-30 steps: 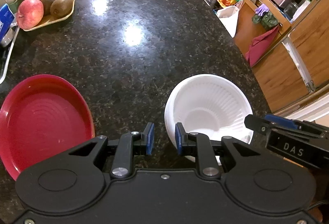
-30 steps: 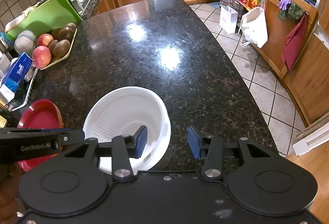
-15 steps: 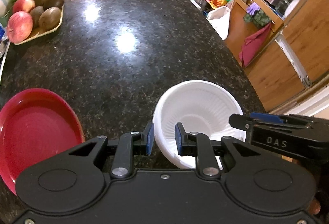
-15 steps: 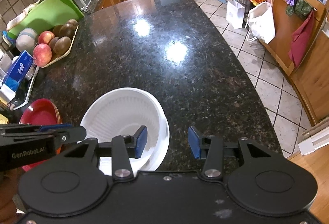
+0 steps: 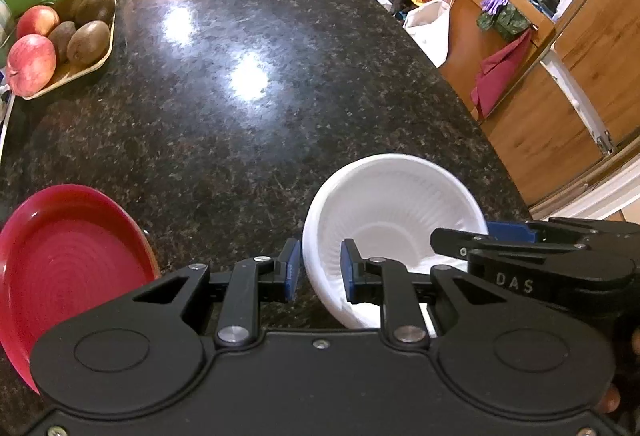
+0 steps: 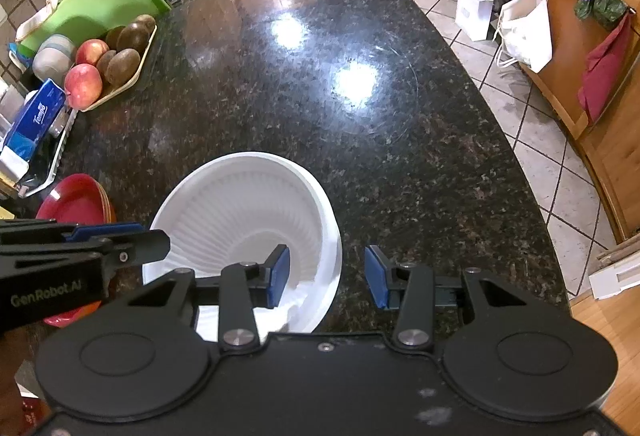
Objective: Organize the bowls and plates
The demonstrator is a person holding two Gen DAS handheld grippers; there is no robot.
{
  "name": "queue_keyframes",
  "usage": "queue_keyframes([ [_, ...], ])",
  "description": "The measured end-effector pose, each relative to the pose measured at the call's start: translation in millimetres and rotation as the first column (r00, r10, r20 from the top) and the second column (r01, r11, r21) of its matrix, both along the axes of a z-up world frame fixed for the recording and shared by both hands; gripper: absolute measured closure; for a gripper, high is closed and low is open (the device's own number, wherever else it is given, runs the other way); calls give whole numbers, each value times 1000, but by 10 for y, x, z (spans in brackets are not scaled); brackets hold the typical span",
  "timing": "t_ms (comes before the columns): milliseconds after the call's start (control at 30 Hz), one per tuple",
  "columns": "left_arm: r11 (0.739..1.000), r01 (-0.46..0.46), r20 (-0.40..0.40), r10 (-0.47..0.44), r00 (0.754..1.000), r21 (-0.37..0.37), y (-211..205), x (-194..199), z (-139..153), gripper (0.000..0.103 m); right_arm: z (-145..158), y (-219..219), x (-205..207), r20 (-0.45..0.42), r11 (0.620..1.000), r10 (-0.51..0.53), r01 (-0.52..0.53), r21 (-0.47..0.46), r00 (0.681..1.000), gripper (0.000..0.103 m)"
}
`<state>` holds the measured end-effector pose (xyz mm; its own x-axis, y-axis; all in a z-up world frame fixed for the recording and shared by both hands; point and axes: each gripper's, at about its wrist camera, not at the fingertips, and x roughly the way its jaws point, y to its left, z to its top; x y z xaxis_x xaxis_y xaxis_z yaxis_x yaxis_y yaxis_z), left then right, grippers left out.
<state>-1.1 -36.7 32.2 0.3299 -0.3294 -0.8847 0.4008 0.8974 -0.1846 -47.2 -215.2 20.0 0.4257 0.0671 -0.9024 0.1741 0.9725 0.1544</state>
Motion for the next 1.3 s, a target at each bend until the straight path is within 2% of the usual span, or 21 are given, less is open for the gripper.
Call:
queue_keyframes([
  [167,1000,11,-42,-11,999,0,-4,35,-85,74,-67,-24,15,-18,1000,5,-5,12,1000,63],
  [367,1000,2,-71,0,998,25,-51,95,-186,74,-180,-69,60,-43,999,18,-16,33,999,75],
  [700,999,12,-88,-8,996,49,-187,190,-307,74,-273,-82,157,-63,997,41,-38,60,997,82],
  [1033,999,-1,-102,6,995,47,-174,175,-347,75,-263,0,149,-59,998,59,-57,25,997,81],
  [1300,999,-31,-79,33,996,23,-50,145,-205,75,-142,78,99,-35,997,73,-73,19,997,81],
])
